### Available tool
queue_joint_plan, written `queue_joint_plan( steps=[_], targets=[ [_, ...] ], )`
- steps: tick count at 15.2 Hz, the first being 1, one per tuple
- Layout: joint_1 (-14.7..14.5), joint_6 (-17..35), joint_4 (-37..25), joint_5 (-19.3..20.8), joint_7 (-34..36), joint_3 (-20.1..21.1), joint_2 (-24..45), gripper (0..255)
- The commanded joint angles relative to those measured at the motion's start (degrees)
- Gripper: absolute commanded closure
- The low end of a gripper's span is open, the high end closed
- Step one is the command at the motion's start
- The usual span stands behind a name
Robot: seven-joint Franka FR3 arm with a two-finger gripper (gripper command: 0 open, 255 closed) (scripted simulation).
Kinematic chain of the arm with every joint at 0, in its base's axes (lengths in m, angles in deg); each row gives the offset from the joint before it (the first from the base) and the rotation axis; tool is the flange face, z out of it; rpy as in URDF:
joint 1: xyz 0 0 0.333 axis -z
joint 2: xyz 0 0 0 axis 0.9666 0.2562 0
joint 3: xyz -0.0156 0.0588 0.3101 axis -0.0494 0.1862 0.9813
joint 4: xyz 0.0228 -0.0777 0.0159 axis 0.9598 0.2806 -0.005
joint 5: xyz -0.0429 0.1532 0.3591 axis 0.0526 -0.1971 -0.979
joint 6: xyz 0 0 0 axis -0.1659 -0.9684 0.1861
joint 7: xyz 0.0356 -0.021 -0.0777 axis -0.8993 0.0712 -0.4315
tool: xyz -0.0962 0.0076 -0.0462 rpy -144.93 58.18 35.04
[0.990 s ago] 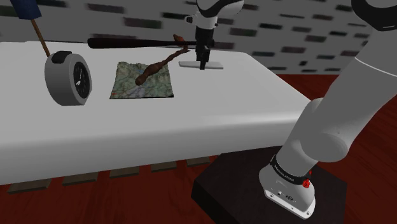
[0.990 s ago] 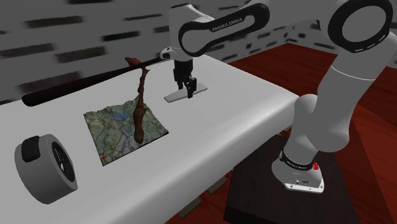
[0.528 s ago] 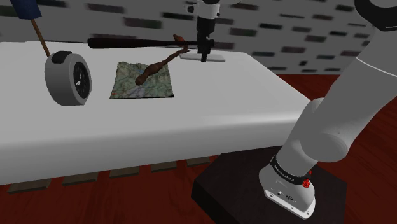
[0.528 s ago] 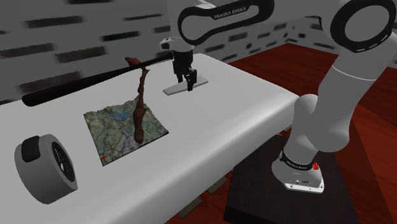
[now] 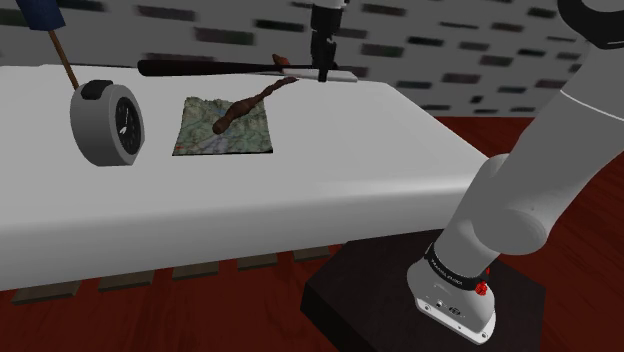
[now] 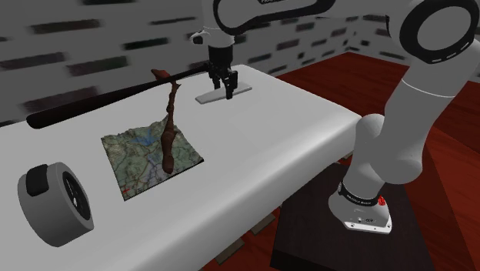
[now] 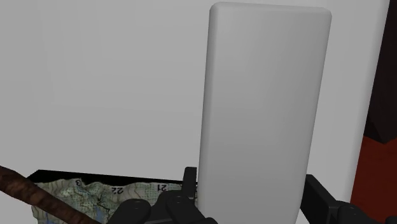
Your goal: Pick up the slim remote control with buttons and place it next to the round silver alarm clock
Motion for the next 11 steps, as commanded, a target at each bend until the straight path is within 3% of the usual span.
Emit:
queue_joint_plan(
  steps=[1,5,11],
  targets=[
    [0.0,-1.5,-1.7,-0.1,0.0,0.0,0.2,255],
    [0.0,-4.5,-5.0,-0.1,-0.1,0.0,0.5,255],
    [-3.5,-5.4,-10.5,-1.2,7.0,3.8,5.3,255]
  ],
)
